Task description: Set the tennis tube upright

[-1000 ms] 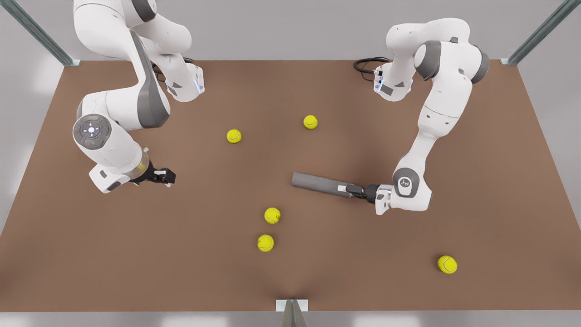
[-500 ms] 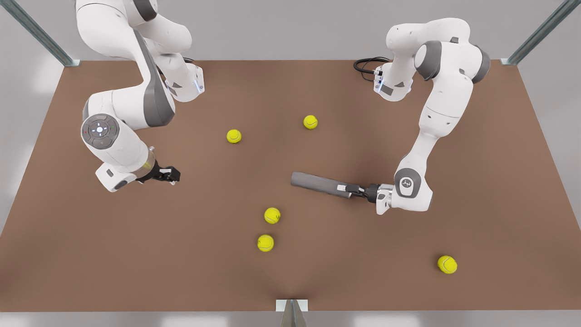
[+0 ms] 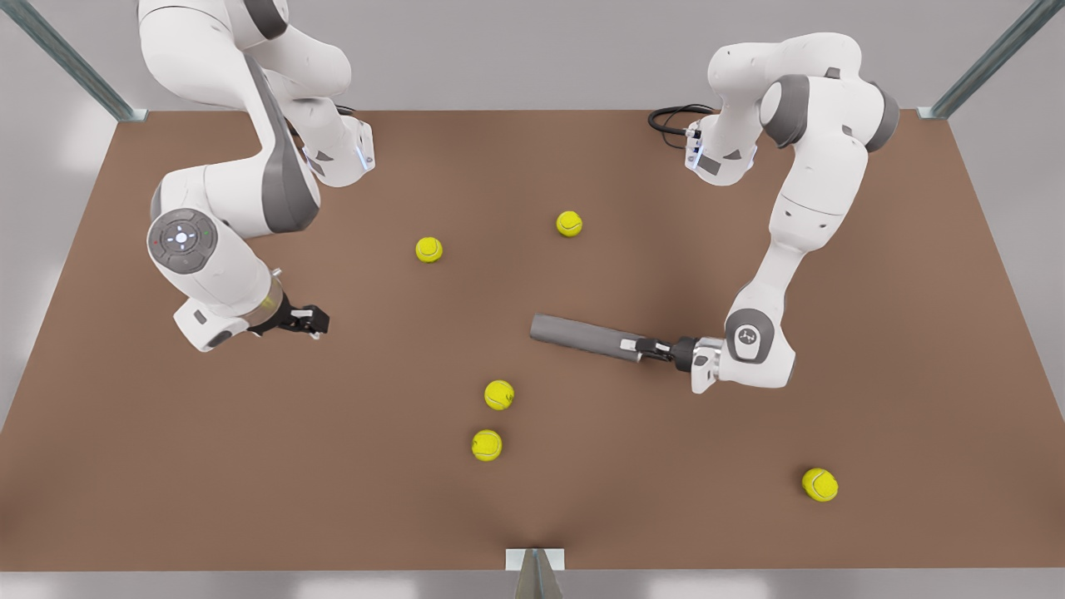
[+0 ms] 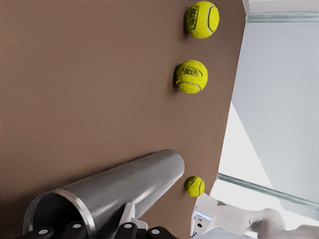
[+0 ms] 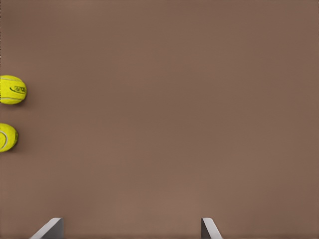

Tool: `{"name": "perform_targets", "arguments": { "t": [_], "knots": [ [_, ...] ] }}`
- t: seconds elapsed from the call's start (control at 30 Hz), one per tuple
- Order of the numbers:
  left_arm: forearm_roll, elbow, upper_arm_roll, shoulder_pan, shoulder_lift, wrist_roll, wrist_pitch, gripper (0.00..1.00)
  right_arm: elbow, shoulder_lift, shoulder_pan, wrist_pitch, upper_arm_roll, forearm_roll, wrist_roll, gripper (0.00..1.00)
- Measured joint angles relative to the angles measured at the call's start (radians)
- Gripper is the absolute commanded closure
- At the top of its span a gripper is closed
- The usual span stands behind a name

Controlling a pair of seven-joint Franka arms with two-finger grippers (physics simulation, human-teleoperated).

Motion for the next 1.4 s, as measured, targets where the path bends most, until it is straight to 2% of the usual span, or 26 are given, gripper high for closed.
{"name": "perform_targets", "arguments": {
  "t": [0.13, 0.2, 0.4, 0.67, 0.87, 1.4],
  "knots": [
    [-0.003, 0.000, 0.000, -0.002, 0.000, 0.000, -0.005, 0.71, 0.000, 0.000, 0.000, 0.000, 0.000, 0.000, 0.000, 0.00],
    [-0.010, 0.000, 0.001, -0.002, -0.002, 0.002, -0.016, 0.75, 0.000, 0.000, 0.000, 0.000, 0.000, 0.000, 0.000, 0.00],
    [-0.048, 0.001, 0.010, -0.002, -0.011, 0.003, -0.026, 0.79, -0.003, 0.000, 0.004, -0.003, 0.000, 0.000, 0.000, 0.00],
    [-0.078, 0.023, 0.031, 0.000, -0.021, 0.005, -0.042, 0.79, -0.006, 0.000, -0.003, -0.005, 0.000, 0.000, -0.004, 0.00],
    [-0.039, 0.035, 0.045, -0.002, -0.060, -0.005, -0.042, 0.79, -0.001, 0.000, 0.077, -0.001, 0.000, -0.019, 0.000, 0.00],
    [0.105, 0.032, 0.066, -0.006, -0.165, -0.017, -0.026, 0.79, 0.003, 0.000, 0.070, 0.000, -0.002, -0.026, 0.000, 0.00]
  ]
}}
